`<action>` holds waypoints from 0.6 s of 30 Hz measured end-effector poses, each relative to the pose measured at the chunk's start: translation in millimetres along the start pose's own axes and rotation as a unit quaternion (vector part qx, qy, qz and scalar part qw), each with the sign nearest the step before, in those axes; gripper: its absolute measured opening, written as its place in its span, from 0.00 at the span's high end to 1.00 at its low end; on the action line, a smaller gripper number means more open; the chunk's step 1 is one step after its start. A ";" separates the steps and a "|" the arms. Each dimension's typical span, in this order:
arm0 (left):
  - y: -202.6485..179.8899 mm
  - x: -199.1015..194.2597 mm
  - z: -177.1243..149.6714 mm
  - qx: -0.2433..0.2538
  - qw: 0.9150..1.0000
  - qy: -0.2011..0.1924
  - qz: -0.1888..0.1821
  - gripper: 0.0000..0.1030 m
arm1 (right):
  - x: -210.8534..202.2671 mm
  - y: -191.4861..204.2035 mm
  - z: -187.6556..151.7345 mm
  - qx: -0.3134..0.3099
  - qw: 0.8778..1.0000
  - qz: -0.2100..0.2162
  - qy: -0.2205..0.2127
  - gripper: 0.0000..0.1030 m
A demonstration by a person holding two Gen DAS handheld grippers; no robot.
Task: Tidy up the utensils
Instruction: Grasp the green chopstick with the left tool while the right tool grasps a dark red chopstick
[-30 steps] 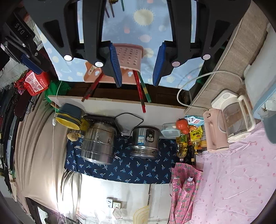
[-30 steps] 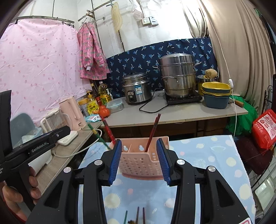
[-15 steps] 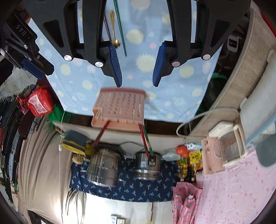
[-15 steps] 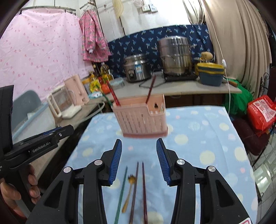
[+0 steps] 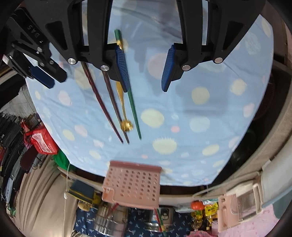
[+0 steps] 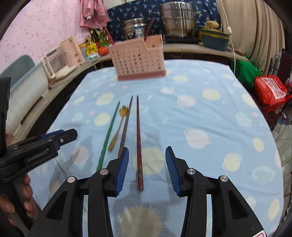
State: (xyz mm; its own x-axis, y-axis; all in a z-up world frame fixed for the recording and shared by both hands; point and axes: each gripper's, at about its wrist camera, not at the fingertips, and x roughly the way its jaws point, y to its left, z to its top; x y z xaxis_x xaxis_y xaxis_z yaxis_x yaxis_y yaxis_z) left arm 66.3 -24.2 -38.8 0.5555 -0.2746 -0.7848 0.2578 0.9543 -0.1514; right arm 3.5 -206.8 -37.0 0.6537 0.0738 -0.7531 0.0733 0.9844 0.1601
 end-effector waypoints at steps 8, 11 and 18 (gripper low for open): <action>-5.2 18.4 -41.5 0.002 0.999 0.041 -0.011 0.55 | 25.2 6.3 -22.5 -0.009 0.999 -0.006 0.032 0.64; -11.7 17.3 -45.4 0.016 0.999 0.035 -0.013 0.48 | 30.5 5.5 -26.1 -0.009 0.999 -0.007 0.040 0.70; -20.1 22.1 -48.1 0.030 0.999 0.042 -0.016 0.48 | 34.9 9.1 -27.8 -0.019 0.999 -0.009 0.044 0.83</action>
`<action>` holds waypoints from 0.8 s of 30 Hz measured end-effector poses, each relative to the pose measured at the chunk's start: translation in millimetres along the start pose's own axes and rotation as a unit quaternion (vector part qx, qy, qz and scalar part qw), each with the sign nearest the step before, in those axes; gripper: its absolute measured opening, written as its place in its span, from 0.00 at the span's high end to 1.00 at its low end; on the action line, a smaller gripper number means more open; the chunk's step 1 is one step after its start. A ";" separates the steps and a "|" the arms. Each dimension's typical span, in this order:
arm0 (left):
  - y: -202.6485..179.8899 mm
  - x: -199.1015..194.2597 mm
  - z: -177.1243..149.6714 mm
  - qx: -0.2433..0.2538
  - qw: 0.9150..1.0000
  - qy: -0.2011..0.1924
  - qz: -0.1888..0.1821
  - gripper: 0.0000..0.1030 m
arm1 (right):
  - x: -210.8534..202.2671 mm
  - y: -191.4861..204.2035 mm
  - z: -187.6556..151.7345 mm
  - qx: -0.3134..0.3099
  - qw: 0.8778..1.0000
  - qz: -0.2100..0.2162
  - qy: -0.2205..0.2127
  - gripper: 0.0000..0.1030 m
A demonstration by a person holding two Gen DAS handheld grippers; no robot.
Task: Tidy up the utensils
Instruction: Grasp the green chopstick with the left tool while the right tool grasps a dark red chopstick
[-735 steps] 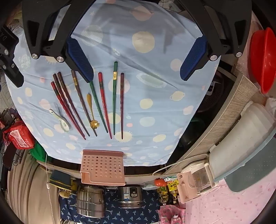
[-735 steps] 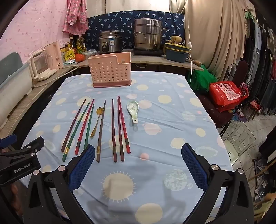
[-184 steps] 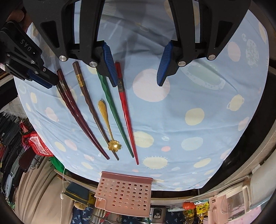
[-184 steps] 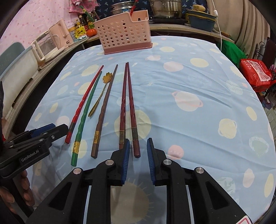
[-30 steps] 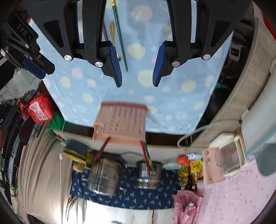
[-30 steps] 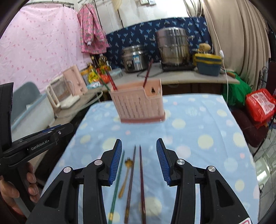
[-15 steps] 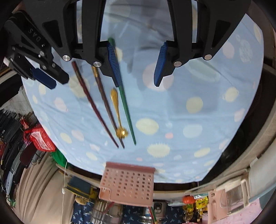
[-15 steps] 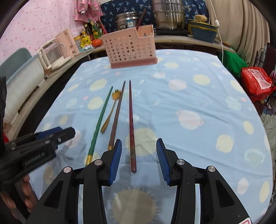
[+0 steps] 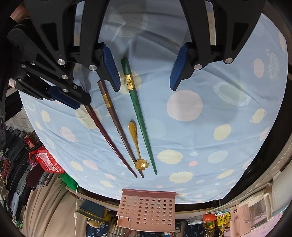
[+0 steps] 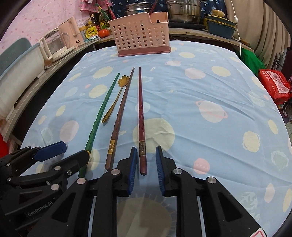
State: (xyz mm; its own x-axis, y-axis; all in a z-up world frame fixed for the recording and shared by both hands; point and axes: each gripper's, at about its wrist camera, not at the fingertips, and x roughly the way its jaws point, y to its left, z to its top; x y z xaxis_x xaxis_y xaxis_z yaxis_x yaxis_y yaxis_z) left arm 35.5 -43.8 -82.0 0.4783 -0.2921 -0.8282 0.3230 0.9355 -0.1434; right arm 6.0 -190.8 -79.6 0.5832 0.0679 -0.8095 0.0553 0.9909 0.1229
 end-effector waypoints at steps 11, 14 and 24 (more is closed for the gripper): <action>-5.9 4.3 -5.2 0.024 1.000 -0.003 0.008 0.55 | -0.1 0.0 -2.9 -0.004 1.000 0.000 -0.001 0.89; -7.2 3.7 -6.1 0.026 1.000 -0.004 0.009 0.58 | -0.1 0.4 -2.8 -0.003 1.000 0.000 0.000 0.91; -5.8 2.1 -8.0 0.027 1.000 -0.003 0.003 0.92 | -1.7 0.3 -6.3 -0.003 1.000 0.002 -0.001 0.93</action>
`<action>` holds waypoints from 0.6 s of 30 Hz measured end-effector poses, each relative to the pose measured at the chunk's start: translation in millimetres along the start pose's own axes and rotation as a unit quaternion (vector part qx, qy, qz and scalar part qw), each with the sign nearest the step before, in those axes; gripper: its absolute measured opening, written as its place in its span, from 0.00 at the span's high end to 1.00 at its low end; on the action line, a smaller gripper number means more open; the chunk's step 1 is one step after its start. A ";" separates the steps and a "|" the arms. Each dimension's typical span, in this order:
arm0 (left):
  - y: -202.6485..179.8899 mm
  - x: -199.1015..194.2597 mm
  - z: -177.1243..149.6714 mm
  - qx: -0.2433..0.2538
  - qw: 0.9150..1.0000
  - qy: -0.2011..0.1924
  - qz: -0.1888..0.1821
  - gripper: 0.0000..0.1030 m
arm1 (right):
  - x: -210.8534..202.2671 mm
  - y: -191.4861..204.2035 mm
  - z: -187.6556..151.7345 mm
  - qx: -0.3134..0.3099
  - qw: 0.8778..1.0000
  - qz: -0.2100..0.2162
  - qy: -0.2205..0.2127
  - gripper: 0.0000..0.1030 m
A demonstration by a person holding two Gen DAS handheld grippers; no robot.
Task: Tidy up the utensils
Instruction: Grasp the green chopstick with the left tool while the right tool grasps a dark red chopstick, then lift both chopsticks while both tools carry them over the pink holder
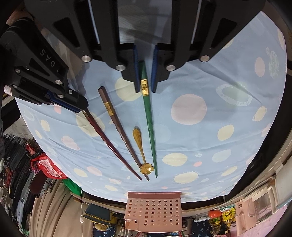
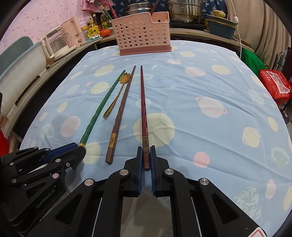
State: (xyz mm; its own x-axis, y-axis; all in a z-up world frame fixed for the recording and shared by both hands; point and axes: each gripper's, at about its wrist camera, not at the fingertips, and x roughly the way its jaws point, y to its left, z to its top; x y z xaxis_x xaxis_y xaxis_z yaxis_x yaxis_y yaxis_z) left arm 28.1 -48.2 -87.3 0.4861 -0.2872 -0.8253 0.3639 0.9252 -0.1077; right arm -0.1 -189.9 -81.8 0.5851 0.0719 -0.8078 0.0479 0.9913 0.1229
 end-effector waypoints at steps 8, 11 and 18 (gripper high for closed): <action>2.0 -4.7 -3.2 -0.002 1.000 0.001 -0.001 0.93 | -6.7 -1.0 -7.9 0.004 1.000 0.005 -0.001 0.93; 5.5 -8.8 -4.6 -0.008 1.000 -0.002 -0.002 0.93 | -11.4 -4.2 -10.8 0.008 1.000 0.007 -0.002 0.93; 13.4 -30.5 -3.6 -0.017 1.000 -0.022 0.000 0.93 | -30.8 -12.2 -13.5 0.022 1.000 0.014 -0.016 0.93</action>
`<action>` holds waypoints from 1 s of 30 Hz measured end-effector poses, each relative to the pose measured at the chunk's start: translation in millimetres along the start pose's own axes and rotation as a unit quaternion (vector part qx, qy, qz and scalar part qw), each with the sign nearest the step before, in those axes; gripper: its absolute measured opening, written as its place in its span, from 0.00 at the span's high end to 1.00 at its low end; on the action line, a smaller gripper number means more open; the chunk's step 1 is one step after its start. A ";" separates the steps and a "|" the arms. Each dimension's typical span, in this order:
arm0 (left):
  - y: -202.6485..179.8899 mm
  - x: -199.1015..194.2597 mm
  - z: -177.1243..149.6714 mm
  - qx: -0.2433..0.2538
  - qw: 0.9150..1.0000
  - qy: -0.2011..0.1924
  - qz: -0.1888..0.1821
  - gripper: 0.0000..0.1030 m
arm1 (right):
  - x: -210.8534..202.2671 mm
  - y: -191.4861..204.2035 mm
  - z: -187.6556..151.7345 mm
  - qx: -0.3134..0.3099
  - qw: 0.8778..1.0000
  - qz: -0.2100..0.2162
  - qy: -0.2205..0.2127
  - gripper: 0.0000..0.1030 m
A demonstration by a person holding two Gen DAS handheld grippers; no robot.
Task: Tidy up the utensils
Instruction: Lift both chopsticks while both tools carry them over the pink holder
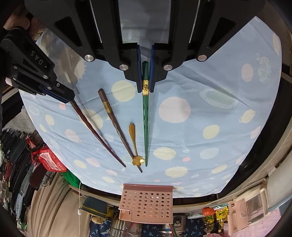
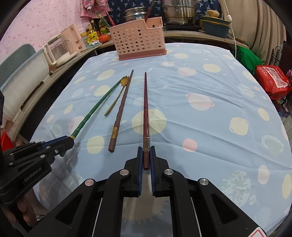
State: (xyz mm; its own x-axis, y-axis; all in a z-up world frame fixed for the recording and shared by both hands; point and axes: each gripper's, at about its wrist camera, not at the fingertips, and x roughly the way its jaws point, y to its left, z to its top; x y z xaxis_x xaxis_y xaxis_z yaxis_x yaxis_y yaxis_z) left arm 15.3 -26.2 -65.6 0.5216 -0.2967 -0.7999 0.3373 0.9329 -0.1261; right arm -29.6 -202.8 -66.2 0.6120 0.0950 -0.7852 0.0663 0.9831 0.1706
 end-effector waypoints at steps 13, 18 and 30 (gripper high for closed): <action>3.7 -52.1 22.6 -0.007 0.999 -0.051 -0.010 0.93 | -63.4 -11.0 30.2 0.029 0.996 0.019 -0.077 0.93; 5.8 -72.5 37.6 -0.016 0.997 -0.074 -0.015 0.93 | -89.9 -13.2 52.4 0.038 0.993 0.029 -0.110 0.93; 0.8 -108.6 79.5 -0.013 0.992 -0.124 -0.031 0.93 | -128.5 -5.7 99.7 0.026 0.983 0.054 -0.172 0.93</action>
State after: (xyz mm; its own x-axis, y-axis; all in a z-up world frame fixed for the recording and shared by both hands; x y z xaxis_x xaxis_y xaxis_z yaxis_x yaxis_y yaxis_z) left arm 21.2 -9.4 67.9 0.6782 -0.3916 -0.6218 0.3559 0.9154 -0.1883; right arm -30.0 -236.2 93.0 0.8477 0.1306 -0.5142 0.0210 0.9602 0.2784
